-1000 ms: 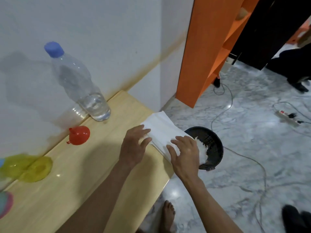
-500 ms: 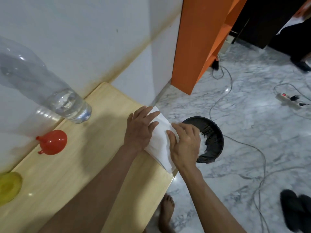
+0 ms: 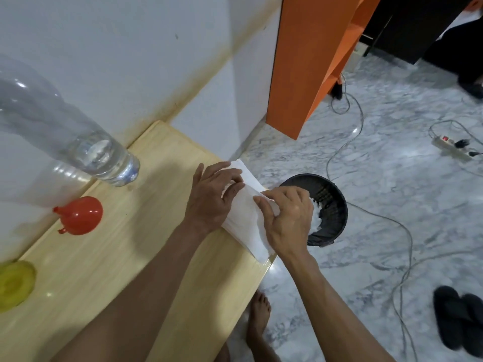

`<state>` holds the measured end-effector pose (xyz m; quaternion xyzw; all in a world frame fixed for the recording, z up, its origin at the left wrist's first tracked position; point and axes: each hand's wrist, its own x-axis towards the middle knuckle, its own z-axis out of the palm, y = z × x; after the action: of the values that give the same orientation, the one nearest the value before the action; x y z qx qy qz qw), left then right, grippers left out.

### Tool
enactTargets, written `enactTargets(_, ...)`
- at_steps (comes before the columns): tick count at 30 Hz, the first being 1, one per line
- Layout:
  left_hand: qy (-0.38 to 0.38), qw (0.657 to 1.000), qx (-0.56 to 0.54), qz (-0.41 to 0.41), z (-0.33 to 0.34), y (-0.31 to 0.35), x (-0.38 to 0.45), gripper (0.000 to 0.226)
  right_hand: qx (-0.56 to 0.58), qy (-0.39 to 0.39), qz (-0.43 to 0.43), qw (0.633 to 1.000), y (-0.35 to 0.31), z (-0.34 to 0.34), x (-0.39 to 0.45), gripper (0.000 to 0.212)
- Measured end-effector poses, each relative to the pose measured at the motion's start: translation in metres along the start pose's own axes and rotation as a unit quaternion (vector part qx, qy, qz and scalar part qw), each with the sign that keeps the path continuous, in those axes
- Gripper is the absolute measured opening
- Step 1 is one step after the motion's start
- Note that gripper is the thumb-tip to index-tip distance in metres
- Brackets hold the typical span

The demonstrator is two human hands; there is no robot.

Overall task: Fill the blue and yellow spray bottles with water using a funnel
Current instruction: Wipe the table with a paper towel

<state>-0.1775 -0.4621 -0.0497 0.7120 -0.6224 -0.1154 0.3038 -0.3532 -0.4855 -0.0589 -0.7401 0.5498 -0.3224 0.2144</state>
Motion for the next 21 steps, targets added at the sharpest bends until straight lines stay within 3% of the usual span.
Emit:
enactTargets(4,-0.033,0.995,-0.073,-0.052,-0.041,0.020,0.001,0.014,0.151,-0.108,0.068,0.980,-0.019,-0.034,0.013,0.011)
enactTargets(9,0.022,0.974,-0.189,-0.126,-0.087,0.037,-0.002,0.004,0.280,-0.164,0.134,0.936,-0.053,-0.062,0.027,0.008)
enactTargets(15,0.076,0.929,-0.288,-0.221,-0.131,0.050,-0.020,0.014,0.340,-0.204,0.166,0.903,-0.092,-0.070,0.029,0.012)
enactTargets(21,0.095,0.898,-0.320,-0.287,-0.174,0.033,-0.062,0.032,0.355,-0.209,0.164,0.896,-0.133,-0.041,0.003,0.010)
